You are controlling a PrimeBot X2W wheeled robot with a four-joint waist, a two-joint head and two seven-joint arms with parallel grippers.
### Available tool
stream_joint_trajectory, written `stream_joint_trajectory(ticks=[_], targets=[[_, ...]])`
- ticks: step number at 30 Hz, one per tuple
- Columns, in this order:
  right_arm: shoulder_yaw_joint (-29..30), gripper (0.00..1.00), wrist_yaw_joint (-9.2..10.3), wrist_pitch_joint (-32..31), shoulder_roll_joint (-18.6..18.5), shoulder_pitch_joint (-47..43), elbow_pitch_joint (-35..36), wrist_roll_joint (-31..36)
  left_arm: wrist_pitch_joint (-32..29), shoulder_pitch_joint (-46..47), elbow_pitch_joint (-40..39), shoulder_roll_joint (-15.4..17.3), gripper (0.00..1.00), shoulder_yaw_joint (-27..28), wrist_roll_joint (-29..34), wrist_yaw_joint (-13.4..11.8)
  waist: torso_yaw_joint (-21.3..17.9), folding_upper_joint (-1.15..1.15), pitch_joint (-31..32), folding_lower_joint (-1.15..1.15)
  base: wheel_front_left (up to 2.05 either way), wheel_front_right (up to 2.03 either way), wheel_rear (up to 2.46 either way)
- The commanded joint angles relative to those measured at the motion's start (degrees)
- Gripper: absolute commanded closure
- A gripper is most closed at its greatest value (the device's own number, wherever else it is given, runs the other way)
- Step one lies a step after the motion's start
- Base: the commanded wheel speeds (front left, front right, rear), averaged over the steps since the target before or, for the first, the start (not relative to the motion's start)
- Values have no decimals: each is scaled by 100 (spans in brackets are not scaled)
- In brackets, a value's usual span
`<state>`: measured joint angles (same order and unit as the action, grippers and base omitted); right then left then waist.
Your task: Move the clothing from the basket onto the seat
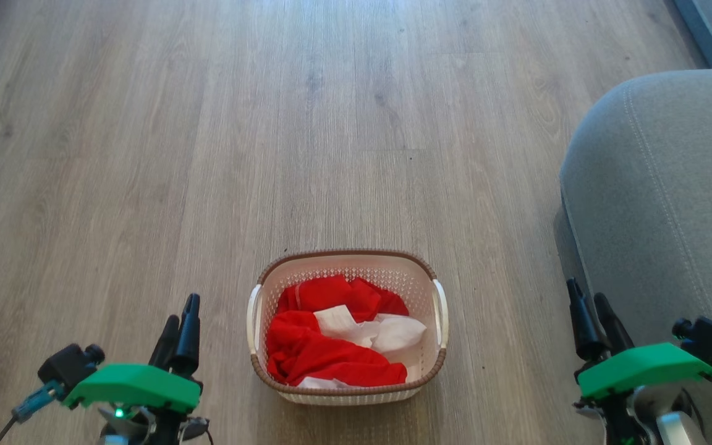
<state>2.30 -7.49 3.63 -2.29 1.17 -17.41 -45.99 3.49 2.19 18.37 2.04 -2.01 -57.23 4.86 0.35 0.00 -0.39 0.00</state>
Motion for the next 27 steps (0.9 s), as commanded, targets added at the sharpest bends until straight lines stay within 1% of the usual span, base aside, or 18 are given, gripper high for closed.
stream_joint_trajectory(ticks=[1,12,27], targets=[[-103,0,-1,92,-98,325,220,269,98,323,-227,53,0,38,240,-10,4,0,-2,0,0,0,0],[-207,0,-1,278,-114,358,212,1072,285,316,-301,59,0,-41,1101,-37,9,0,1,0,0,0,0],[-293,0,0,514,-116,392,245,2108,523,351,-360,66,0,-125,2019,-62,25,0,-23,0,0,0,0]])
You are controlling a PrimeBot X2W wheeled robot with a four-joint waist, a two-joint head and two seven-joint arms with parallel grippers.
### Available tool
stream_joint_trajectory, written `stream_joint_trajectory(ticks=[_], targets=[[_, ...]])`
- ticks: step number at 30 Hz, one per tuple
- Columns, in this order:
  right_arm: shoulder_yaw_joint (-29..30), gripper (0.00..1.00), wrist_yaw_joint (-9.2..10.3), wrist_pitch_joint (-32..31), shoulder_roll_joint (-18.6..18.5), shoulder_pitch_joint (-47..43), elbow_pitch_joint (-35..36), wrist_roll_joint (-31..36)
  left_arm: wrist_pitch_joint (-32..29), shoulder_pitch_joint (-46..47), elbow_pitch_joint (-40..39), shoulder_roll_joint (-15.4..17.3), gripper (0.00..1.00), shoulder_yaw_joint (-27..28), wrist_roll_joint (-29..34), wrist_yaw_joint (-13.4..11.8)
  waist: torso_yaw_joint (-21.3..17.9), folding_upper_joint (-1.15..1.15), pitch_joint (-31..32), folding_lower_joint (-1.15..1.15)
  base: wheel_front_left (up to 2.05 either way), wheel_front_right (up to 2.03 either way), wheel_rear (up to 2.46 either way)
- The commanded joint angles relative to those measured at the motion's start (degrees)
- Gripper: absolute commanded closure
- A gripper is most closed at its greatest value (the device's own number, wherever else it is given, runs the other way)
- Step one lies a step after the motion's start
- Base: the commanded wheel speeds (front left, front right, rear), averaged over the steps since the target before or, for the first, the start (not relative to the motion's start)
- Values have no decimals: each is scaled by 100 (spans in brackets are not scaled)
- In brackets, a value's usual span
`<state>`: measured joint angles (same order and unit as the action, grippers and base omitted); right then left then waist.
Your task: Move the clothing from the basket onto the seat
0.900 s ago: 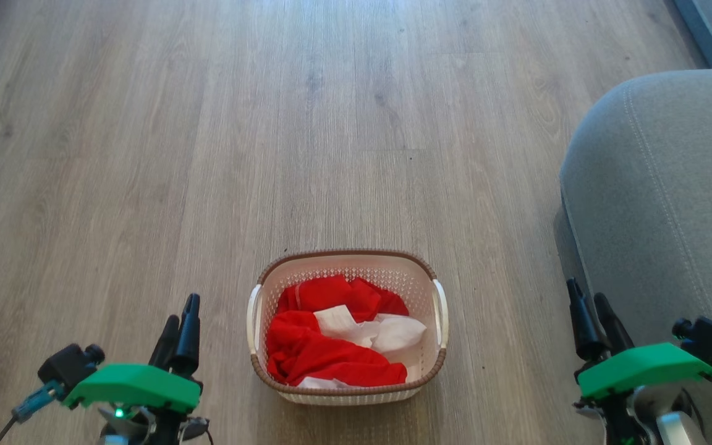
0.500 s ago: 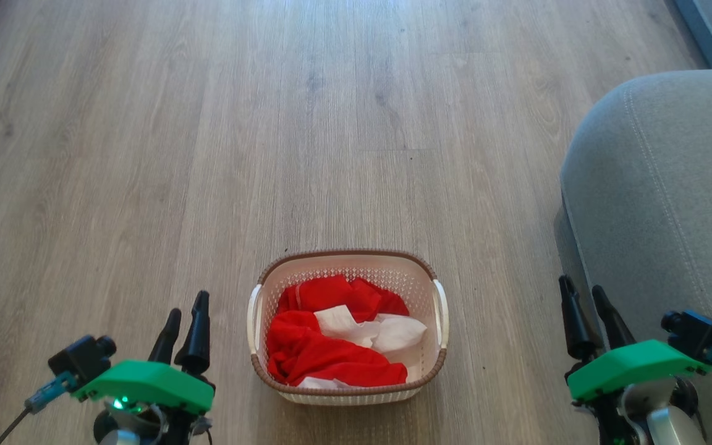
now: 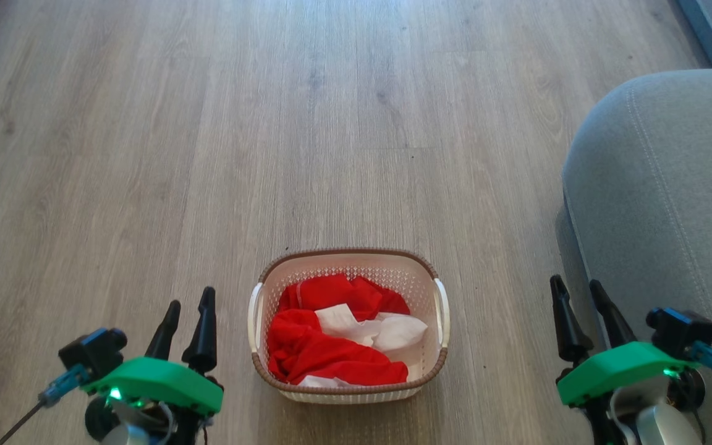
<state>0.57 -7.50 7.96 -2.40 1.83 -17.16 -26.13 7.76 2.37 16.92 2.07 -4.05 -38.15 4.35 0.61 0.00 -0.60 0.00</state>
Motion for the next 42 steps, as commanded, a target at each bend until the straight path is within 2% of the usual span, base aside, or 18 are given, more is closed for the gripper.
stream_joint_trajectory(ticks=[1,37,42], targets=[[-122,0,1,98,-106,330,222,196,113,336,-219,63,0,75,176,-13,2,0,-2,0,0,0,0],[-233,0,1,704,-90,386,331,2650,724,424,-330,81,0,18,2345,-67,6,0,-104,0,0,0,0],[-230,0,1,704,-83,391,329,2633,724,428,-324,81,0,27,2339,-64,7,0,-123,0,0,0,0]])
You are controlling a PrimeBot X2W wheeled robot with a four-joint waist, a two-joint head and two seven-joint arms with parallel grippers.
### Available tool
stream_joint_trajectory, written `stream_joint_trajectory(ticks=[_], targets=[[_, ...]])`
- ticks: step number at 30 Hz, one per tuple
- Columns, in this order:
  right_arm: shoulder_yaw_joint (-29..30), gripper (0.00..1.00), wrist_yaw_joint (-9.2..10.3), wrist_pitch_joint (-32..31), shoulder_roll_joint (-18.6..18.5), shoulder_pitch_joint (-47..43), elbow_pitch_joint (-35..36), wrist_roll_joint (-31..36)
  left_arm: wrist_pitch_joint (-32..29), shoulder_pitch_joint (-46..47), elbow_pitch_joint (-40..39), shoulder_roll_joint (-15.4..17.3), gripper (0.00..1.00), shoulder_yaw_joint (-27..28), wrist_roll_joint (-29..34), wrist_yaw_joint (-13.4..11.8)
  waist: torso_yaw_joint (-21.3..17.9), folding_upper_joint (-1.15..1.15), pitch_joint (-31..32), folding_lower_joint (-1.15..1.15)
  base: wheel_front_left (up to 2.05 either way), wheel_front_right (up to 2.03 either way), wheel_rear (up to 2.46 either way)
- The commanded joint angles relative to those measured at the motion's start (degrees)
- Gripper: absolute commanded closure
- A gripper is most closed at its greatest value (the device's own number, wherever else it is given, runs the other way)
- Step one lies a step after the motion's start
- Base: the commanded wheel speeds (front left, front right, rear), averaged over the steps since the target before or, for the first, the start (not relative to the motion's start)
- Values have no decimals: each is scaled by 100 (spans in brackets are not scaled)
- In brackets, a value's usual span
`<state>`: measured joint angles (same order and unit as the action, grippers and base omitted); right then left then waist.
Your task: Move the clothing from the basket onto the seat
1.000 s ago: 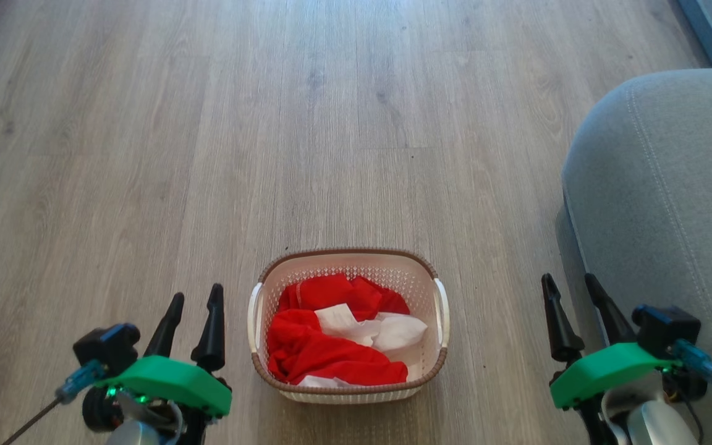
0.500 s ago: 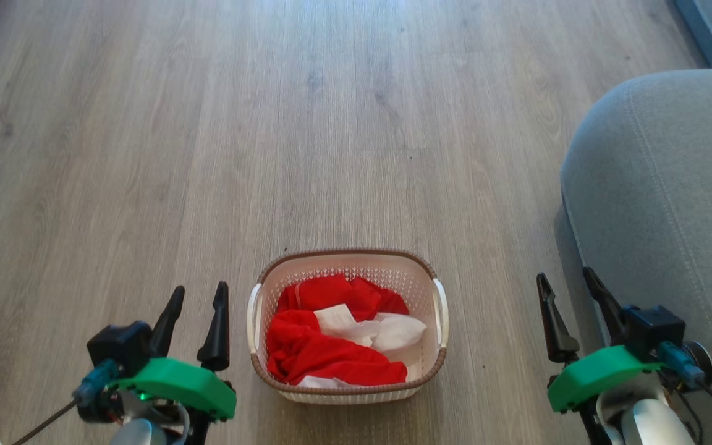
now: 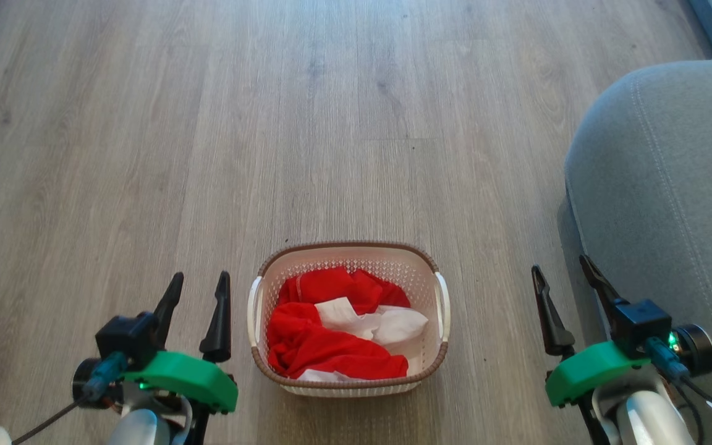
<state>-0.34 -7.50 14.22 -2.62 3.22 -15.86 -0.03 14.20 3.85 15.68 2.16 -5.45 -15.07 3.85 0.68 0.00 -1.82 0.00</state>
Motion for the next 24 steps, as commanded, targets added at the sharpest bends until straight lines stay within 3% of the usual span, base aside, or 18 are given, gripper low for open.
stream_joint_trajectory(ticks=[1,15,24], targets=[[-140,0,1,78,-60,255,199,20,80,284,-199,72,0,166,28,-12,0,0,-7,0,0,0,0],[-123,0,1,78,-48,289,216,25,80,300,-226,72,0,178,41,-19,-15,0,-84,0,0,0,0],[-70,0,1,78,-44,475,344,40,80,488,-286,72,0,110,59,-33,-93,0,-463,0,0,0,0]])
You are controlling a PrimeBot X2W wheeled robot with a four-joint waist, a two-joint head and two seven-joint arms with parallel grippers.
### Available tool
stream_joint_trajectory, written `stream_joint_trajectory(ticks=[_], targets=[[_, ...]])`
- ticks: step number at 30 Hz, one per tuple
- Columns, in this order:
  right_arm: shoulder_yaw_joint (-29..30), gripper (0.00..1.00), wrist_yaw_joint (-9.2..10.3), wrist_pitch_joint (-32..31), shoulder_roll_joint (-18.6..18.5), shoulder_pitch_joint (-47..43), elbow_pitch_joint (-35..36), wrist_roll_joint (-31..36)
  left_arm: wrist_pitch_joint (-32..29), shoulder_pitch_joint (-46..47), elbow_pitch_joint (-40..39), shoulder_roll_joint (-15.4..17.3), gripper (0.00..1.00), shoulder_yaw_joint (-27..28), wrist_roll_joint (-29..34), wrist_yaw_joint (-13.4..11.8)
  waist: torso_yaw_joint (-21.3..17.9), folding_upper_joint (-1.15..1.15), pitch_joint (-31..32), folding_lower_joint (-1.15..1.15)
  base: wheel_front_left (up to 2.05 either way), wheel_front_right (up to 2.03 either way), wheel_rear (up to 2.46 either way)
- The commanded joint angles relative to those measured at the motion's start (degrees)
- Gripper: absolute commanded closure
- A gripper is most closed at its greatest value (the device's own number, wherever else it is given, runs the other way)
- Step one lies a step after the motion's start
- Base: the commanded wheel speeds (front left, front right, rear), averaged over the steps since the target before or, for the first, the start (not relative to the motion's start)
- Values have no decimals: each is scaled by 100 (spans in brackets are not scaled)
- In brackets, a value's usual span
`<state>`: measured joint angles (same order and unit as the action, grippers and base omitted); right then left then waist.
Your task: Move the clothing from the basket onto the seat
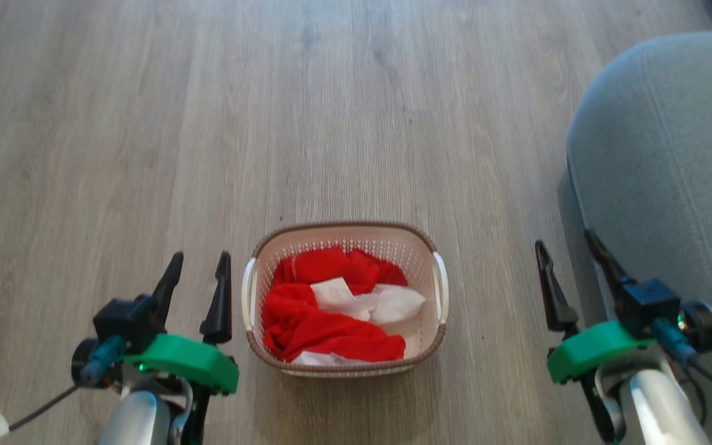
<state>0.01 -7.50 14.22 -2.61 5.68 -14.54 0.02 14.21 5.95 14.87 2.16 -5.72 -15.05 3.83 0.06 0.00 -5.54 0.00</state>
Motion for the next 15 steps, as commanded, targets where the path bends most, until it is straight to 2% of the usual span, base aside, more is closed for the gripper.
stream_joint_trajectory(ticks=[1,6,15], targets=[[-86,0,1,78,-44,256,244,41,79,317,-192,72,0,108,63,-24,-45,0,-166,0,0,0,0],[-26,0,1,78,-42,430,399,53,79,573,-147,72,0,-15,102,1,-120,0,-658,0,0,0,0],[160,0,1,78,-56,1468,1122,78,79,2228,595,72,0,-718,706,144,-393,0,-2901,0,0,0,0]])
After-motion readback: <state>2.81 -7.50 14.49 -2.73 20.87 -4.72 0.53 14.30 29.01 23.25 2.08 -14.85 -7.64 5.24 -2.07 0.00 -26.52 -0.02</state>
